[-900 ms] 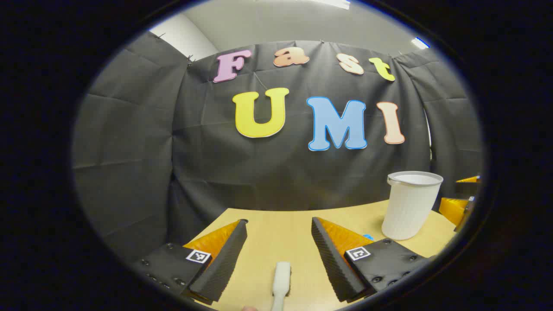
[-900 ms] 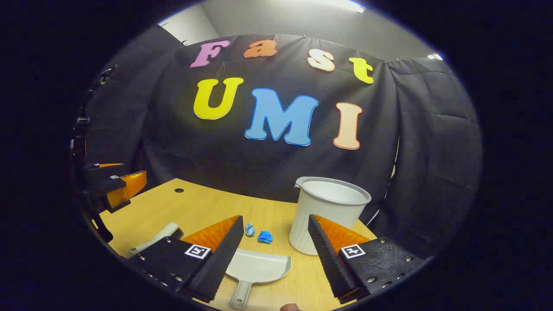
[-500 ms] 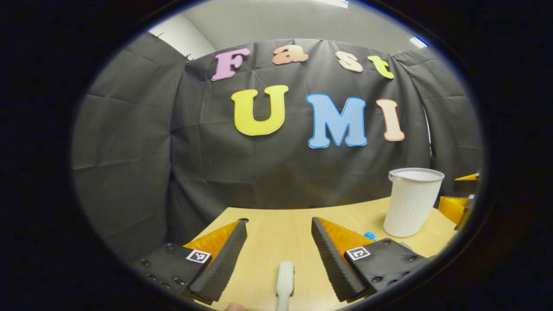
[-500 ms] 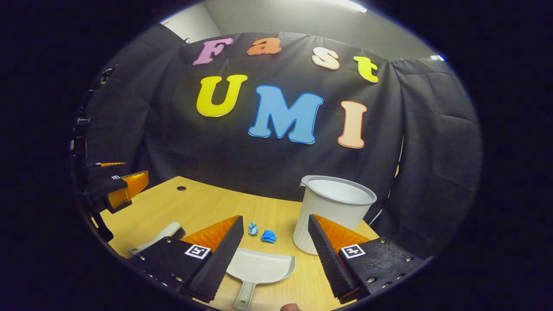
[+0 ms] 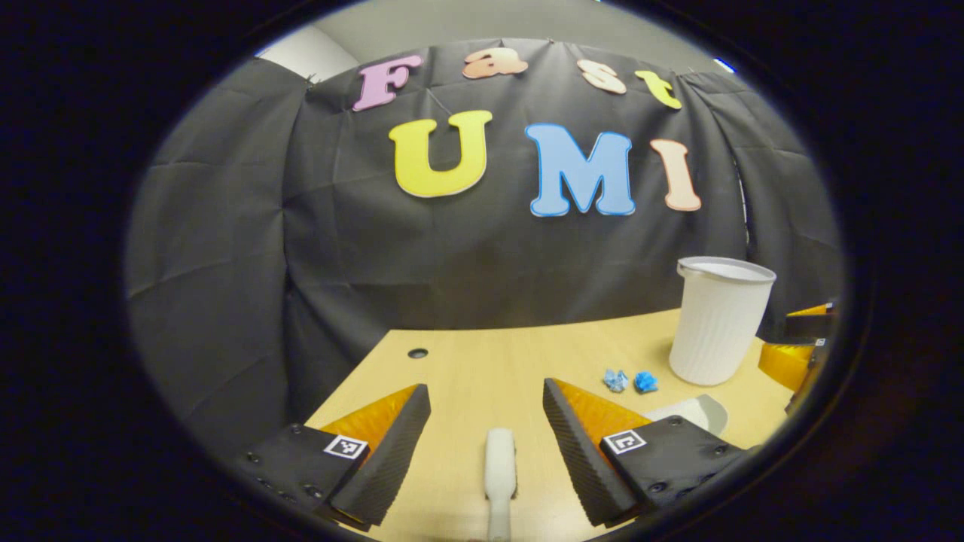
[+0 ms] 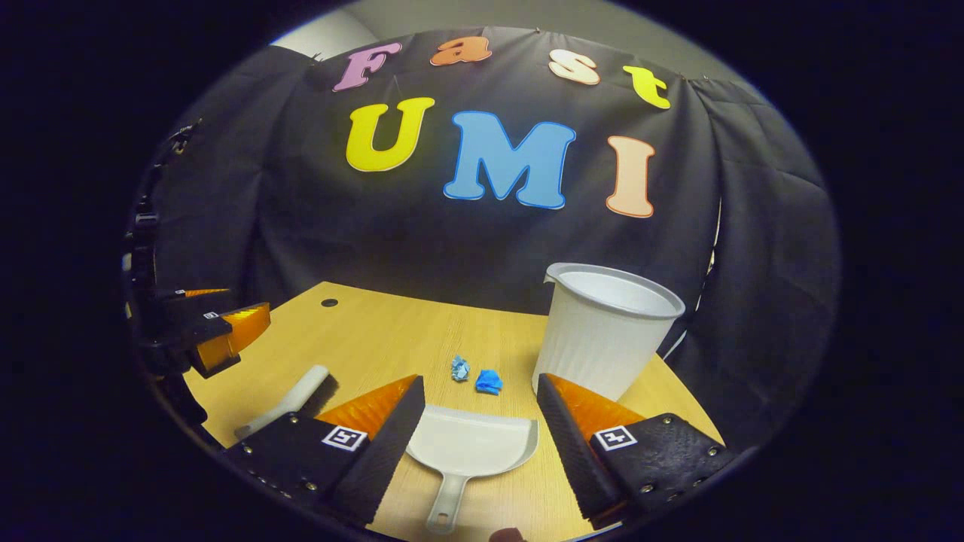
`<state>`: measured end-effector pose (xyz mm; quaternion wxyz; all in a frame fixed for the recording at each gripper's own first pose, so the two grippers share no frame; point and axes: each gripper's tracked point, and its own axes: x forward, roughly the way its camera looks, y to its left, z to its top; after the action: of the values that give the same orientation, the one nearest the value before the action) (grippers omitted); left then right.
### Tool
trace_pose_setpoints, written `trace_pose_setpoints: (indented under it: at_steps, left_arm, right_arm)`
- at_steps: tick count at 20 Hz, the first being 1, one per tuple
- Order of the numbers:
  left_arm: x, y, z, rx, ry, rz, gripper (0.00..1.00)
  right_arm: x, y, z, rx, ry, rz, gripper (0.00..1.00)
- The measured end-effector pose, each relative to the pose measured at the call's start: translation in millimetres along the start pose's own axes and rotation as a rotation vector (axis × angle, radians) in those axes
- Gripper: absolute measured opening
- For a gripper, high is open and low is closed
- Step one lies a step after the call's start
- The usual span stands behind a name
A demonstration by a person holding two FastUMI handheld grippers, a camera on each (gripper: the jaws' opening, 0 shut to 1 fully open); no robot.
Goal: Pick up the small broom and dustpan from the desktop, sweep the trash into the dustpan with the broom, and then empty the trash into the garbage bin.
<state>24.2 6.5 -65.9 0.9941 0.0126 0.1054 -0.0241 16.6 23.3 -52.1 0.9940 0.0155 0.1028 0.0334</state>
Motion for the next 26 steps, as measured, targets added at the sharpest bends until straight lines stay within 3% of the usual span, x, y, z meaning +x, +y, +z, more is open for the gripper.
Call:
trace_pose_setpoints:
  at_steps: [10,17,18,19,26]
  left_arm:
    - [9.0,-12.5,-103.6,0.042,0.382,-0.063,1.00]
    - [10.6,-1.5,-144.7,0.018,0.541,-0.063,1.00]
    - [10.8,-0.8,-149.5,0.018,0.561,-0.069,0.95]
    - [9.6,-1.9,-155.6,0.021,0.582,-0.074,1.00]
    - [16.3,-5.7,-200.6,0.056,0.726,-0.091,0.98]
  right_arm:
    - [12.2,11.6,-83.8,0.139,0.352,0.011,0.94]
    - [11.1,20.8,-124.5,0.215,0.529,0.054,0.95]
    - [10.4,21.2,-129.4,0.215,0.554,0.054,0.95]
    - [9.7,21.8,-133.8,0.211,0.578,0.055,0.95]
    - [18.8,34.5,-172.3,0.195,0.710,0.066,0.95]
